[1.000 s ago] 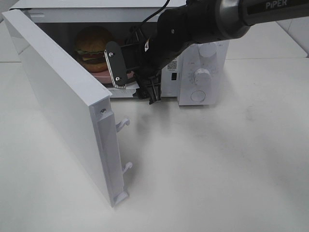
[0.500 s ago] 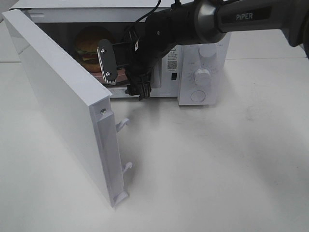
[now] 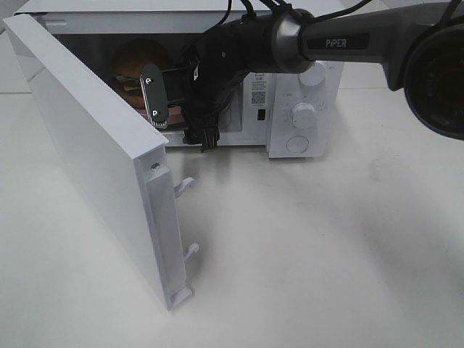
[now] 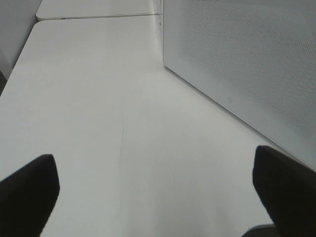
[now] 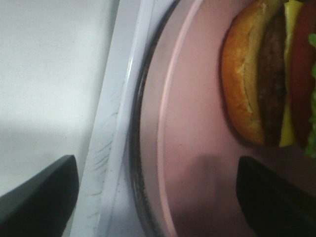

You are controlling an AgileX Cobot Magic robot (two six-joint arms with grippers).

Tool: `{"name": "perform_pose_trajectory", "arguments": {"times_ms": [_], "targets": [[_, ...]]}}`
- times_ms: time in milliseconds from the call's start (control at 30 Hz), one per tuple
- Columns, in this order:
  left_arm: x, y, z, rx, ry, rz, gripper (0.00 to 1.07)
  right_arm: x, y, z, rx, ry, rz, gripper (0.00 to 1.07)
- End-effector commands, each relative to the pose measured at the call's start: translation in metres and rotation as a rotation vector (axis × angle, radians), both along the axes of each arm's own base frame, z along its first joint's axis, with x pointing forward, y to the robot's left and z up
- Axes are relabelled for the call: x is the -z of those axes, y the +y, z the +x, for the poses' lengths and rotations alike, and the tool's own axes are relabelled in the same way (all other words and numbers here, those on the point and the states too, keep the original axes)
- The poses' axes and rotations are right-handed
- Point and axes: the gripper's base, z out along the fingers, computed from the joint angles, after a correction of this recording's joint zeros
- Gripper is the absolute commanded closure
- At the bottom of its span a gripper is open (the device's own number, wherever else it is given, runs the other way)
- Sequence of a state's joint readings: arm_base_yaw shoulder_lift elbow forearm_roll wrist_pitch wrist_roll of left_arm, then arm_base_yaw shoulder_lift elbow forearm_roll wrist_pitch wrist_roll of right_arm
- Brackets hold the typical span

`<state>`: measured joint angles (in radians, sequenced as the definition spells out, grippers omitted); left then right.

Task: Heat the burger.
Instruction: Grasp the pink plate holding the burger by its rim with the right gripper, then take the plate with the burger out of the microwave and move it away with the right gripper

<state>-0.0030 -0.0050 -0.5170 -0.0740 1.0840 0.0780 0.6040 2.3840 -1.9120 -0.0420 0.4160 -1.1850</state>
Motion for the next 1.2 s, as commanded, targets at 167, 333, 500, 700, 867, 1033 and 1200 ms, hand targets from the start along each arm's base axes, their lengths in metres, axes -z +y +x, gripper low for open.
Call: {"name": "perform_pose_trajectory", "arguments": {"times_ms": [167,333,500,700,867,1033,1200], "targets": [[-0.0012,-0.0003,-0.0004,-0.003,-0.018,-0.009,0.07,0.0008,0.0033,0.0006,-0.009,0.006,-0.005,0.39],[-0.0012,-0.0003,-0.0004,-0.003,-0.018,-0.009,0.07,0.0010,0.0037,0.0010,-0.040,-0.011,-0.021,0.73],[-0.0012,-0.0003,-0.0004,-0.003,-0.018,-0.009,0.07,0.0029,0.0055,0.0009,-0.028,0.000,0.009,1.07],[-0.0012,-0.0003,-0.0004,-0.003,-0.018,-0.009,0.07,0.0042,0.0062,0.0009,-0.035,-0.001,0.012,1.07],[-0.0012,-0.0003,-0.0004,-0.003,-0.018,-0.009,0.07,0.0044,0.0064,0.0006,-0.058,-0.006,-0.001,1.07],[-0.0012,-0.0003,-0.0004,-0.003,-0.018,-0.009,0.07,0.0054,0.0056,-0.0005,-0.086,-0.003,-0.028,1.07],[-0.0012,-0.0003,-0.0004,-0.003,-0.018,-0.009,0.07,0.0032,0.0058,-0.0048,-0.139,0.023,-0.049,1.07]]}}
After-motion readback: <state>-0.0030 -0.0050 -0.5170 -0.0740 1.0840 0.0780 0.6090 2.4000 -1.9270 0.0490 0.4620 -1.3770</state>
